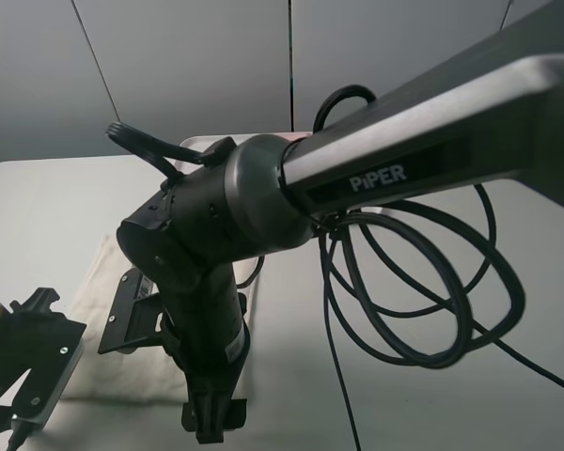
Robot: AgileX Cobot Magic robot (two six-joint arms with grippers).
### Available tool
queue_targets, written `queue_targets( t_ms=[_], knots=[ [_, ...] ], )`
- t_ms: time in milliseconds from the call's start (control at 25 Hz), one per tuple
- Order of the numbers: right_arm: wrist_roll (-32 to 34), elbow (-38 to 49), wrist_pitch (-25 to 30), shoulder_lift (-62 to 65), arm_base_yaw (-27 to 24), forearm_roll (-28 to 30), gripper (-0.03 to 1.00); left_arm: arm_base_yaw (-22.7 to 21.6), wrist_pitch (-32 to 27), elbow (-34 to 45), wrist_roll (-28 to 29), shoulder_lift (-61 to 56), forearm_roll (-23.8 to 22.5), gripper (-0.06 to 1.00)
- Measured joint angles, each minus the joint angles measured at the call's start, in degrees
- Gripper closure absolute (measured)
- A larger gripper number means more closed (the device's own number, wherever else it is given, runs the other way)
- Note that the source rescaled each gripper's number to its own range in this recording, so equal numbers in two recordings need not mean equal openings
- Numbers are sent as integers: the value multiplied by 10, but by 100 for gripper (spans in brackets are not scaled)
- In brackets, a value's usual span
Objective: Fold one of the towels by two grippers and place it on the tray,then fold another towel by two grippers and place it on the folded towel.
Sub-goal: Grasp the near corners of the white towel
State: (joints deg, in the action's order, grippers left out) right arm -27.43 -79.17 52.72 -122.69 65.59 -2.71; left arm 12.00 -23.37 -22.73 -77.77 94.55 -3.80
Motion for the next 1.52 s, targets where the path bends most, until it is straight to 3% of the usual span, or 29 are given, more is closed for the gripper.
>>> queue_targets(
  t_ms=[400,680,1040,1520],
  knots=[
    [8,4,-17,0,0,4,4,0,0,0,0,0,0,-3],
    [9,56,-53,0,1,4,4,0,0,0,-1,0,0,-3],
    [9,61,-91,0,33,5,4,0,2,0,-1,0,0,-3],
    [31,62,-89,-8,35,36,4,0,2,0,-1,0,0,-3]
  ],
)
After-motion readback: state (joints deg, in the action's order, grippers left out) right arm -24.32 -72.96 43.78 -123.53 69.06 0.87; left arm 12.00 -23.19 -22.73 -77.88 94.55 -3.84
